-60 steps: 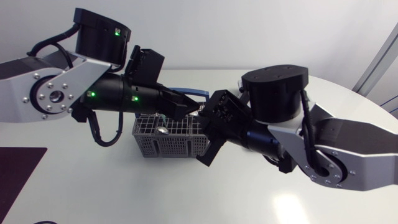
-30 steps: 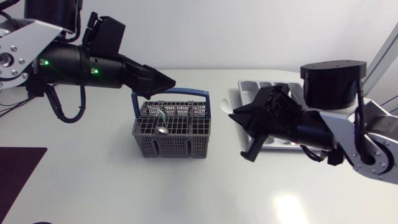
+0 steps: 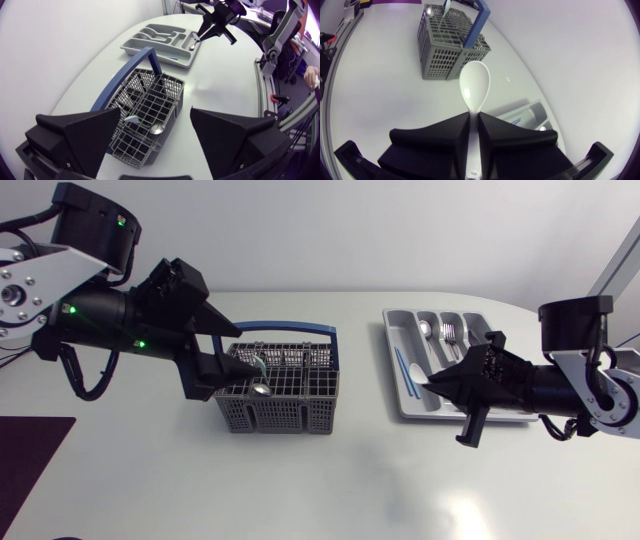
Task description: Unload the cutlery basket into the drawer organizer.
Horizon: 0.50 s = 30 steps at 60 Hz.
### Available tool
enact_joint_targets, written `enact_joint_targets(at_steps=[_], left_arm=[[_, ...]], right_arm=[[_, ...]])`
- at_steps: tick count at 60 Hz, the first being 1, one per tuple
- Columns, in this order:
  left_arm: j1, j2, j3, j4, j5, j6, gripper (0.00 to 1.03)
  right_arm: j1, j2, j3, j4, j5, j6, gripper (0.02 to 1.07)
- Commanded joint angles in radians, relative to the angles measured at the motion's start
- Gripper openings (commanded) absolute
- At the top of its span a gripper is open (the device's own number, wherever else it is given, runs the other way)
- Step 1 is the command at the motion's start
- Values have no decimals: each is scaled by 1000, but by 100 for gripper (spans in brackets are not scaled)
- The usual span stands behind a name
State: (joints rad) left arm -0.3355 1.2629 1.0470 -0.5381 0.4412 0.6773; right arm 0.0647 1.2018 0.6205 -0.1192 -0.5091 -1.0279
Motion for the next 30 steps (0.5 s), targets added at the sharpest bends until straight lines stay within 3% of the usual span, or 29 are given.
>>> enact_joint_targets(at_steps=[1,17,30], left_arm=[[9,-3,-35,-25,11,103,98],[9,52,-18,-72,11,246,98],[-5,85,10,-100,1,295,98]], right_arm=[[-63,67,13,-48,-28,-149,10],[-270,243,171,-172,-83,-419,10],[-371,413,294,-229,-66,-595,9]])
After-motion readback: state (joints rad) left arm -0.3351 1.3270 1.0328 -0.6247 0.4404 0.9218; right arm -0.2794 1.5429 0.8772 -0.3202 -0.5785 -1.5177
